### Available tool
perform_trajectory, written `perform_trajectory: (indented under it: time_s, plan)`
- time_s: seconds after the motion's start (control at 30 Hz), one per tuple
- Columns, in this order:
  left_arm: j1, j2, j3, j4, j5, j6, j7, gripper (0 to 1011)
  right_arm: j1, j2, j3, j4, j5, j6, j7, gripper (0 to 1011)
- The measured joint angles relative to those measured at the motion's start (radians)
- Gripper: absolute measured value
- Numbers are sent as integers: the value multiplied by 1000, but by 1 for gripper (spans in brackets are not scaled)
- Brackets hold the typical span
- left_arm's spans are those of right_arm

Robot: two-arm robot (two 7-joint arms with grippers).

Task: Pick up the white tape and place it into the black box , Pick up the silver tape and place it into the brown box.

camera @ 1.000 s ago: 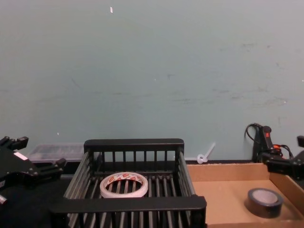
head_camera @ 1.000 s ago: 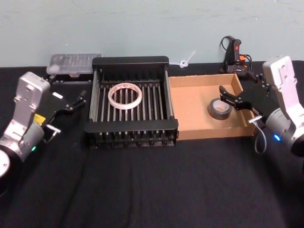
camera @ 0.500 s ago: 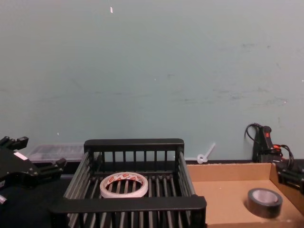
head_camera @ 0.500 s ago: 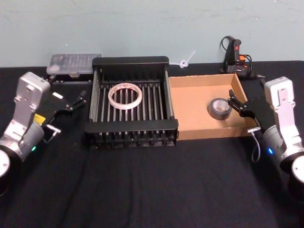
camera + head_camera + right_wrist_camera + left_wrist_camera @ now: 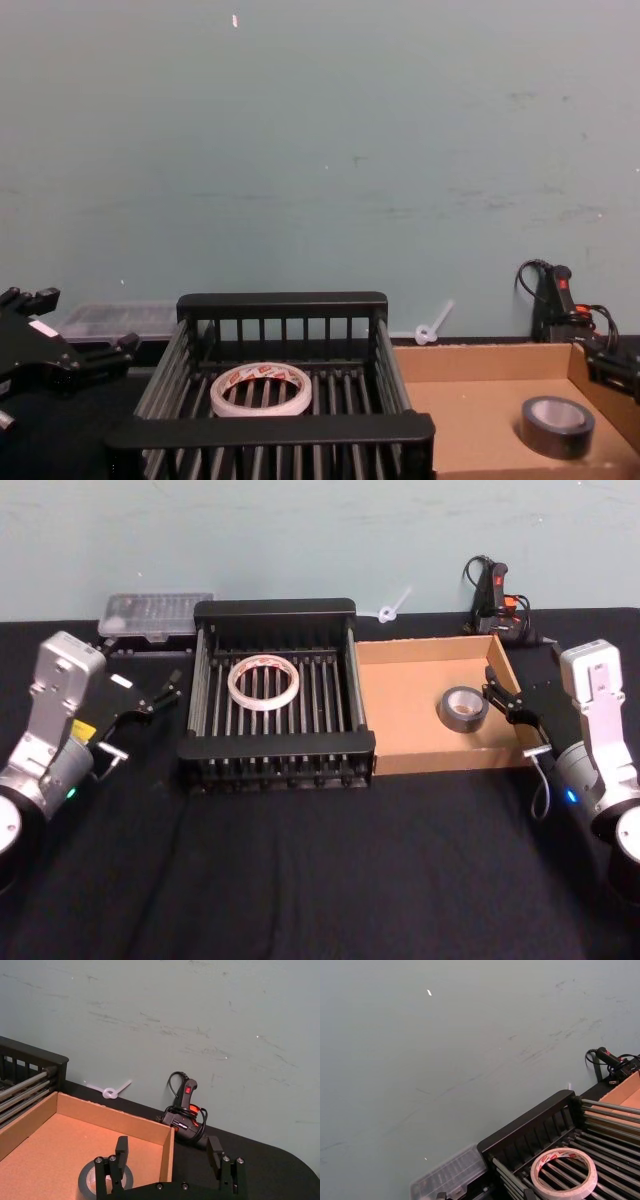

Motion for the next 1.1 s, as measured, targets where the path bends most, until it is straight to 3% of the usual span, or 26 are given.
perform_trajectory:
  time_s: [1.1]
  plan:
    - [0,0,0,0,0,0,0,1001,2,2,-4,-1,2,2,2,1002]
